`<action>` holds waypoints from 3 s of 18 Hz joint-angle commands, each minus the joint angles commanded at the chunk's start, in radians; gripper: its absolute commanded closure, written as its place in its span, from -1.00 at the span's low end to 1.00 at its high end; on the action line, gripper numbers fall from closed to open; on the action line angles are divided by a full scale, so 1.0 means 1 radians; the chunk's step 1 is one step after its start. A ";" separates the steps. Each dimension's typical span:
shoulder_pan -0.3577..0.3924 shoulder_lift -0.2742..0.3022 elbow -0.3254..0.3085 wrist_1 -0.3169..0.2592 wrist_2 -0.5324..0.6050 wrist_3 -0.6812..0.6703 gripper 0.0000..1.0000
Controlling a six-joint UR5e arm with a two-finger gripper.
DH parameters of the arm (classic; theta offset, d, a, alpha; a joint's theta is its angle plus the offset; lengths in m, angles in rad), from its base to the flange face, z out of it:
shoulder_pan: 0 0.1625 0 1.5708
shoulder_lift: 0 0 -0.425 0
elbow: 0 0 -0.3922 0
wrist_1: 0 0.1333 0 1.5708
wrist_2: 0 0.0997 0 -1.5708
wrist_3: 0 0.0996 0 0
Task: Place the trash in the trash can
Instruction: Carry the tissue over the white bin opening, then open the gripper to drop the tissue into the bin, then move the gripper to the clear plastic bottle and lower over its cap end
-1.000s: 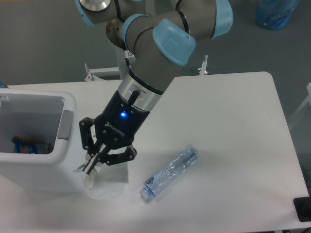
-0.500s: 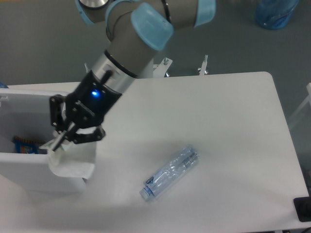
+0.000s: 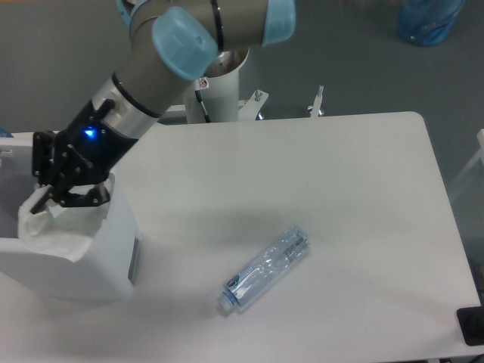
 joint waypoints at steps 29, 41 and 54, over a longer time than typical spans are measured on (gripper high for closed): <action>0.254 -0.162 0.115 0.006 0.325 0.225 -1.00; 0.244 -0.319 0.112 0.005 0.636 0.396 -1.00; 0.150 -0.390 0.095 0.003 0.841 0.396 -1.00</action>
